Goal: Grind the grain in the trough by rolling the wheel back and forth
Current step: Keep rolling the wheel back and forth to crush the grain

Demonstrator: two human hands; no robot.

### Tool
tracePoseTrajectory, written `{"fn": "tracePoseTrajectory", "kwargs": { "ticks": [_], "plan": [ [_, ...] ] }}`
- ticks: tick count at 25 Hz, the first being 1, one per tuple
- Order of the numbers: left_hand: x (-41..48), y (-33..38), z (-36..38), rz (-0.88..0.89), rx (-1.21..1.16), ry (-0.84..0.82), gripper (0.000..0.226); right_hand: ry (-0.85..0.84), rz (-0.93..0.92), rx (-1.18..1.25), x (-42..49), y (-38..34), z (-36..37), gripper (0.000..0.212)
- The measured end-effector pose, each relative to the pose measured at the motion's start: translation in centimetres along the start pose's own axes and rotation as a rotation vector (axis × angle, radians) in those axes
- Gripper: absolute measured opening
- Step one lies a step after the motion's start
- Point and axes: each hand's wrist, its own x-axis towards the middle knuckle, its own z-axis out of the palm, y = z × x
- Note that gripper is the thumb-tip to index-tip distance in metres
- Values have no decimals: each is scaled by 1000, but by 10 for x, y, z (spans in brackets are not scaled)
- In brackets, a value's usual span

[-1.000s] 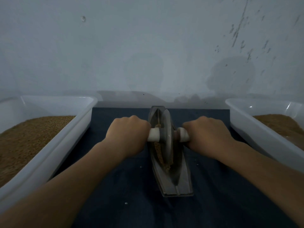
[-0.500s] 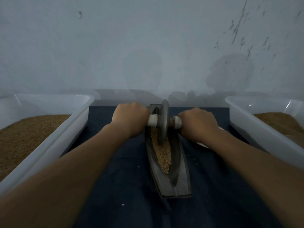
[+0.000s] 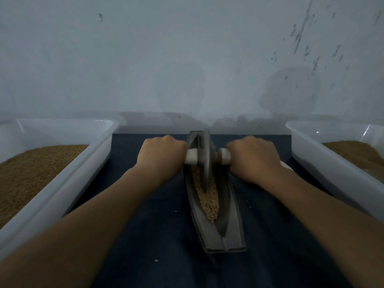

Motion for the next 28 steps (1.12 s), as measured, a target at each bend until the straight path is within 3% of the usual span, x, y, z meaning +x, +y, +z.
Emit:
{"fn": "tracePoseTrajectory", "kwargs": {
  "ticks": [6,9,12,16,20,24,28],
  "plan": [
    [11,1,-12,24,41,-37,14,-46,14,48,3,3,4,20],
    [-35,5,-20,29,-16,-6,17,106,-88,-61,-37,3,-9,43],
    [-49,5,-26,75,21,108,40,173,-93,-107,-57,1,-24,60],
    [-17,4,-5,31,-6,43,14,55,-34,-48,-28,1,-6,38],
    [14,-2,3,-72,-54,-16,12,-33,-16,23,25,-5,-5,26],
    [-17,1,-8,-26,-83,-16,12,3,-64,-28,-9,-2,-13,29],
    [-57,5,-27,76,-8,131,47,198,-113,-77,-61,1,-25,56]
  ]
}}
